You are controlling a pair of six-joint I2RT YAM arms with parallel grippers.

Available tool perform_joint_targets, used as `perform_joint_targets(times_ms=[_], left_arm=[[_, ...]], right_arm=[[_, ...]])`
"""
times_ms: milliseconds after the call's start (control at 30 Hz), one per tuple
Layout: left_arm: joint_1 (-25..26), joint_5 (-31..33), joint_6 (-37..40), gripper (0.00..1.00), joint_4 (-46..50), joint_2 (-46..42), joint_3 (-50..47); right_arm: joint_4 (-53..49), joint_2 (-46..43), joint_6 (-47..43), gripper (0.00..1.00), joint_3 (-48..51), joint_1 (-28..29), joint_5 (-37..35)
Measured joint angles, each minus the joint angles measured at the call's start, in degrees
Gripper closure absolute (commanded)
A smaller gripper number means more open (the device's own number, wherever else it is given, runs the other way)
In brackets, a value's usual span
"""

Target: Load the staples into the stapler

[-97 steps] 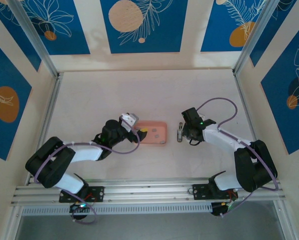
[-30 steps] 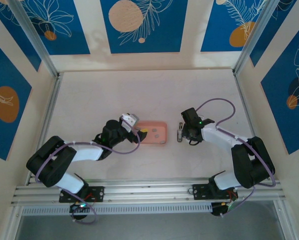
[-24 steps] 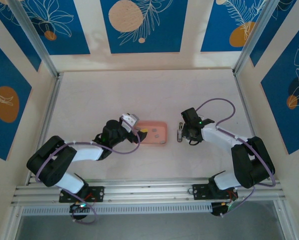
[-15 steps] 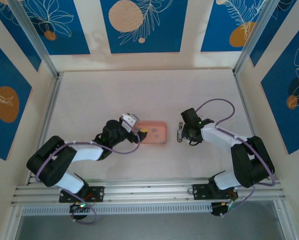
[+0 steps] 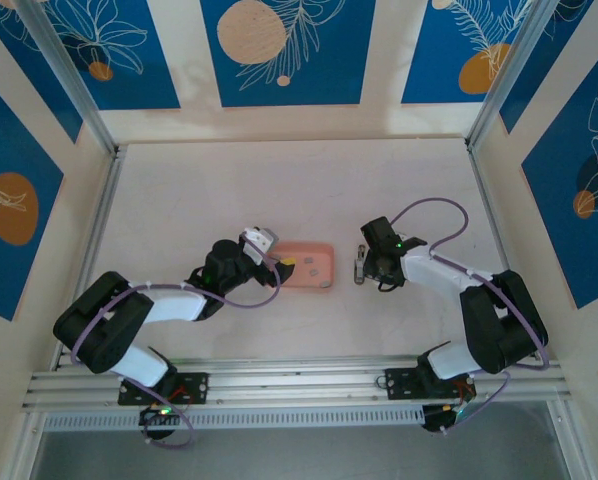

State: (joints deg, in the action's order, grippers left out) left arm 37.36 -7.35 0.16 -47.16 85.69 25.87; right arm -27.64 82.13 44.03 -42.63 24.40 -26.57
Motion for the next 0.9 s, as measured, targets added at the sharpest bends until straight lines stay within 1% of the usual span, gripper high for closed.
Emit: perform_joint_targets(times_ms=[233, 433, 567, 633, 767, 900], left_arm=[[0.00, -0.11, 0.00, 0.05, 0.00, 0.00, 0.00], [0.00, -0.11, 0.00, 0.05, 0.00, 0.00, 0.00], [0.00, -0.13, 0.00, 0.05, 0.00, 0.00, 0.00], [0.00, -0.13, 0.00, 0.05, 0.00, 0.00, 0.00], [0.00, -0.39, 0.00, 0.06, 0.02, 0.00, 0.04], [0.00, -1.20, -0.02, 0.06, 0.04, 0.00, 0.39]], right_arm=[[-0.31, 0.37, 0.00, 0.76, -0.35, 0.02, 0.02], [-1.70, 0.46, -0.04, 0.72, -1.14, 0.02, 0.02], [-2.43, -1.92, -0.50, 0.70, -1.62, -0.33, 0.42], [-2.60, -4.31, -0.70, 0.69, -1.62, -1.38, 2.10], [-1.68, -8.59, -1.09, 0.69, -1.40, -6.47, 7.76], [0.79, -10.23, -1.09, 0.71, 1.18, -10.91, 14.16]])
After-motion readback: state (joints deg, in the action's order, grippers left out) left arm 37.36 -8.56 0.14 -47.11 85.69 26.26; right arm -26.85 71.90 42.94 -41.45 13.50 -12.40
